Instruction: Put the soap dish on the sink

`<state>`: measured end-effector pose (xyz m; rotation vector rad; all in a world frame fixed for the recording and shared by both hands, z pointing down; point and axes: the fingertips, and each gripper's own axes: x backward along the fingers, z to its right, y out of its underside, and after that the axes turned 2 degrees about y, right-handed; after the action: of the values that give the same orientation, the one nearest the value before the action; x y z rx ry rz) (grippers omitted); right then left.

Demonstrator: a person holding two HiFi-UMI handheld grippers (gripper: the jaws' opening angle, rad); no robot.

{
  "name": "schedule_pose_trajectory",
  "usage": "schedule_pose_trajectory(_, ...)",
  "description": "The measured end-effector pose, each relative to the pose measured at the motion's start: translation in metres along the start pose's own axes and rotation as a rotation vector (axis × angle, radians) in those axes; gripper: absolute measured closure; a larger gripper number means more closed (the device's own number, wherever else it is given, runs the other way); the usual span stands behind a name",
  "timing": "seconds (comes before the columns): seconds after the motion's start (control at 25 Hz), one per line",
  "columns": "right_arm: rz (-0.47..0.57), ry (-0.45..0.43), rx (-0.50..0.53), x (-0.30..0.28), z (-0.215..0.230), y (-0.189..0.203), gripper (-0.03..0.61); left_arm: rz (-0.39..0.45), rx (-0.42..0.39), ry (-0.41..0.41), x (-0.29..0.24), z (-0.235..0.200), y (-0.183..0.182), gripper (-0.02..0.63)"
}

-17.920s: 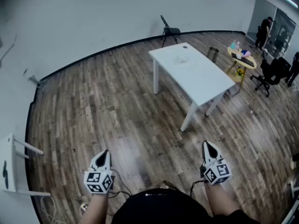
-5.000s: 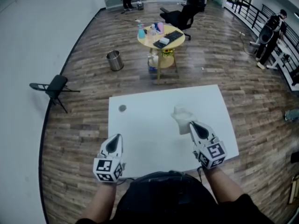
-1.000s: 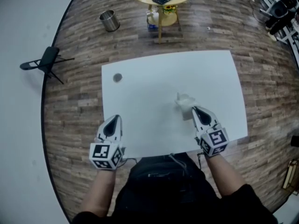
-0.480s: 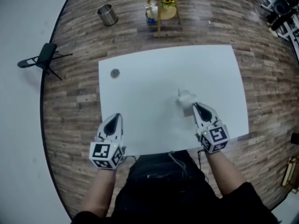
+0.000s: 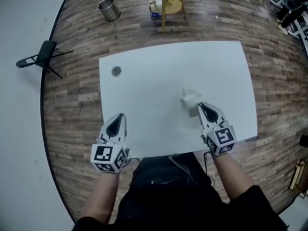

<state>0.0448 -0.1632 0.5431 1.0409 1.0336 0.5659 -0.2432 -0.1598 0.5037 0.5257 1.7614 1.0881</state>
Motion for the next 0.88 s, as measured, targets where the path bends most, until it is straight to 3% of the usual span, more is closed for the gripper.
schedule_pose_trajectory(0.88, -0.016, 0.010, -0.018, -0.003, 0.007, 0.018, 0.545, -0.022, 0.013, -0.004, 0.001, 0.004, 0.011, 0.624)
